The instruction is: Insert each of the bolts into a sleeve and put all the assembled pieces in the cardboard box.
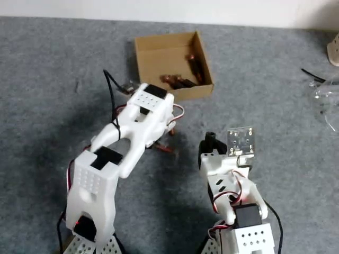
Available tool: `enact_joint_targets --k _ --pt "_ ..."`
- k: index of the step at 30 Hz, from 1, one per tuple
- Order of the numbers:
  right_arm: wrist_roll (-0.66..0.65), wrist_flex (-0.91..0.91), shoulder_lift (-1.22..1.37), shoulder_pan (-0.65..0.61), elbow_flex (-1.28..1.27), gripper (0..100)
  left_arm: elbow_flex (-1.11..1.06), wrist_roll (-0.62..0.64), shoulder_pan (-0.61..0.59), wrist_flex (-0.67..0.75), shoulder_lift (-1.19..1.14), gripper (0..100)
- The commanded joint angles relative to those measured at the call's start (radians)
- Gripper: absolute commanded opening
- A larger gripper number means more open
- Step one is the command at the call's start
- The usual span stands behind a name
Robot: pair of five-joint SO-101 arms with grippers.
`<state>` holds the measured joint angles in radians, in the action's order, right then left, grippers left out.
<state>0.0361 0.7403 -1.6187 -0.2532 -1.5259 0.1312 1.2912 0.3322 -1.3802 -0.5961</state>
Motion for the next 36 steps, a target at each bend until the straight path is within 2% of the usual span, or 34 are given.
enact_joint_targets --k 1,7,11,16,19,22,23,26,29,36 --pt "-0.017 -0.042 -0.013 0.007 0.015 0.5 0.022 0.008 -0.013 0.003 -0.024 11" --pt "-0.017 -0.042 -0.013 0.007 0.015 0.5 0.044 0.008 -0.033 0.003 -0.022 11" --pt "-0.017 -0.042 -0.013 0.008 0.013 0.5 0.044 0.008 -0.038 0.003 -0.025 0" --pt "-0.017 -0.042 -0.013 0.008 0.012 0.5 0.042 0.002 -0.039 0.0 -0.024 1" --pt "-0.017 -0.042 -0.013 0.008 0.012 0.5 0.081 0.0 -0.036 -0.068 -0.016 1" --pt "-0.017 -0.042 -0.013 0.008 0.012 0.5 0.17 -0.005 -0.033 -0.195 0.007 1" --pt "-0.017 -0.042 -0.013 0.008 0.012 0.5 0.205 -0.031 -0.036 -0.23 0.019 0" --pt "-0.017 -0.042 -0.015 0.008 0.012 0.5 0.275 -0.21 -0.041 -0.296 0.053 0" --pt "-0.017 -0.042 -0.016 0.008 0.012 0.5 0.292 -0.37 -0.031 -0.313 0.082 0" --pt "-0.017 -0.042 -0.019 0.007 0.01 0.5 0.289 -0.494 0.005 -0.338 0.153 0"
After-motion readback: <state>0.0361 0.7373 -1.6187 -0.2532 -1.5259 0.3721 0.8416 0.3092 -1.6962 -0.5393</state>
